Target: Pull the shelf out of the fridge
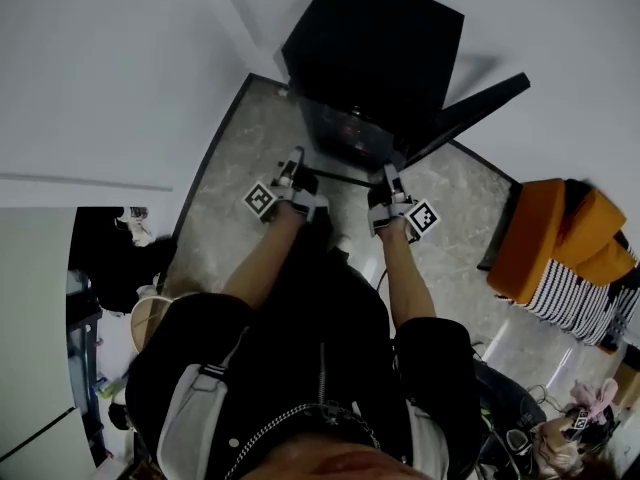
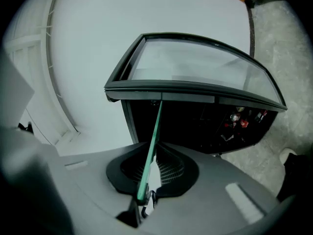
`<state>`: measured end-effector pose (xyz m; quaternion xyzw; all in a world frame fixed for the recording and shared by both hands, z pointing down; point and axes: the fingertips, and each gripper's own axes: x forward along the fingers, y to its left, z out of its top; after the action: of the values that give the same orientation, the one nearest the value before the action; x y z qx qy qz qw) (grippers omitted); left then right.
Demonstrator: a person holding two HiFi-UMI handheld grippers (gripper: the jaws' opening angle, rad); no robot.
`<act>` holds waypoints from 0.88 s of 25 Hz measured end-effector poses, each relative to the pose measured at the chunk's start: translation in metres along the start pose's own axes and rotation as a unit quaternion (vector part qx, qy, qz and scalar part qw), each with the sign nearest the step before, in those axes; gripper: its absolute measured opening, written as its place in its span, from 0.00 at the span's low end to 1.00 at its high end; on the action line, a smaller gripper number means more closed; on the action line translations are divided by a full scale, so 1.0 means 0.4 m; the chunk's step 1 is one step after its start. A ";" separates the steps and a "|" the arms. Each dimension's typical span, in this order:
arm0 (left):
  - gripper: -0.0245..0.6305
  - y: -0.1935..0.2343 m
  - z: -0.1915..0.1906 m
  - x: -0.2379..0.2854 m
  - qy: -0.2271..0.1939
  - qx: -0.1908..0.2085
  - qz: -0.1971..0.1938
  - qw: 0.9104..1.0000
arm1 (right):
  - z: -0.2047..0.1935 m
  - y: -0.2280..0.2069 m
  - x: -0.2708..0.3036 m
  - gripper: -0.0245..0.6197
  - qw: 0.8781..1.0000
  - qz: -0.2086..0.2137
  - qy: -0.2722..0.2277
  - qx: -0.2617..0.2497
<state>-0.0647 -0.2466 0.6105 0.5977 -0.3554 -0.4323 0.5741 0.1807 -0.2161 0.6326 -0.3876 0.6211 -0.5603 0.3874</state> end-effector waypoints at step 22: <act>0.08 -0.099 -0.006 -0.319 0.016 -0.003 -0.024 1.000 | -0.238 0.091 -0.249 0.08 0.999 0.016 -0.018 -0.028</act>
<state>-0.1131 -0.1246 0.5850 0.6109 -0.3308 -0.4373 0.5710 0.1315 -0.0845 0.6078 -0.3983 0.6358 -0.5291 0.3964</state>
